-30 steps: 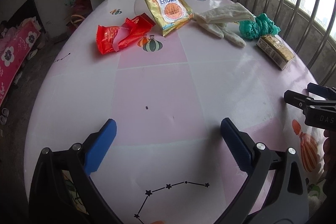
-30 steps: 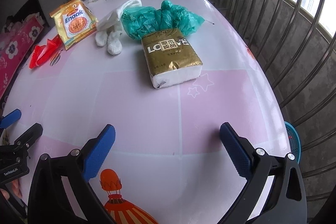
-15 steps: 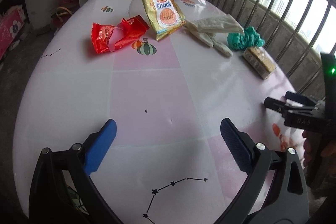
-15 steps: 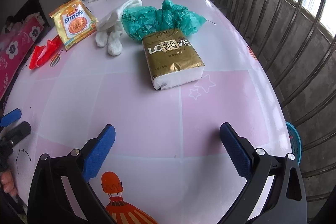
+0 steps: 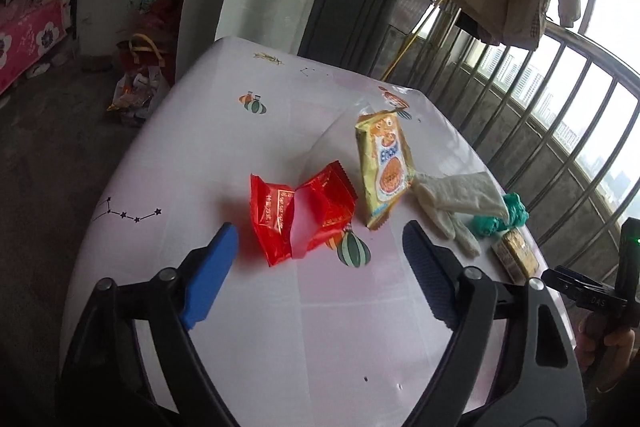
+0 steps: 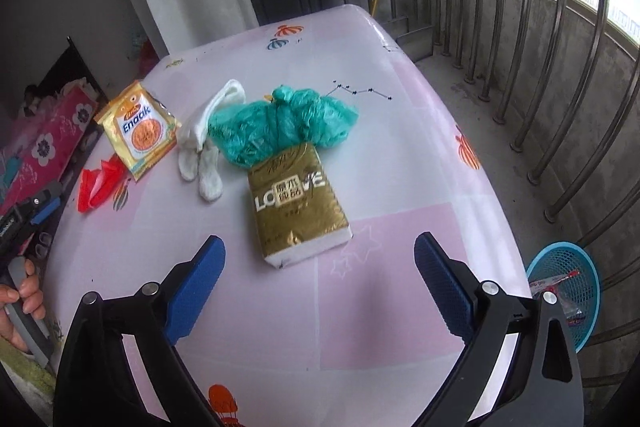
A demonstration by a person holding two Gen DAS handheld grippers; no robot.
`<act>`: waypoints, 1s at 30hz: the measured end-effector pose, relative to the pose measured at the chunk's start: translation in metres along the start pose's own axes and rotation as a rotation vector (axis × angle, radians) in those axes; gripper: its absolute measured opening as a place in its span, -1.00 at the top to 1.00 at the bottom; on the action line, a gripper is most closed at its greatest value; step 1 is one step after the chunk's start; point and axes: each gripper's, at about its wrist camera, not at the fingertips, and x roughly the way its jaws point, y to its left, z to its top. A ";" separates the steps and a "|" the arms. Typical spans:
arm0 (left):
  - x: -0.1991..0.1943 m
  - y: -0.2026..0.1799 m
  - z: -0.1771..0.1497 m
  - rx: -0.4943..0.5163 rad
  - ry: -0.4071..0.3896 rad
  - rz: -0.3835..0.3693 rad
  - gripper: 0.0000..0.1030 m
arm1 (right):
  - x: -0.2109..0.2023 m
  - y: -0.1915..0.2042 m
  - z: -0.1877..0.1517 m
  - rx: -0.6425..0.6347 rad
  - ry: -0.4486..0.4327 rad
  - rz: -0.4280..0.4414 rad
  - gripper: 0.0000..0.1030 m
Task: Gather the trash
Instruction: 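Grasp the red wrapper with the left tool while the right tool grasps the gold tissue pack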
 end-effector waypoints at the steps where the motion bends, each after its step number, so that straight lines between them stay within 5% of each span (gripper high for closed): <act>1: 0.007 0.004 0.001 -0.021 0.008 0.001 -0.40 | 0.002 0.000 0.005 -0.003 -0.001 0.004 -0.77; 12: 0.047 0.026 0.003 -0.118 0.082 0.045 0.44 | 0.051 0.017 0.032 -0.111 0.049 0.064 -0.71; 16: 0.052 0.027 0.001 -0.119 0.109 0.051 0.76 | 0.062 0.014 0.031 -0.117 0.076 0.042 -0.52; 21: 0.048 0.021 -0.004 -0.090 0.115 0.036 0.88 | 0.058 0.016 0.027 -0.120 0.087 0.058 -0.10; 30: 0.023 -0.003 -0.026 -0.020 0.185 -0.023 0.90 | 0.041 0.016 0.008 -0.097 0.126 0.073 -0.08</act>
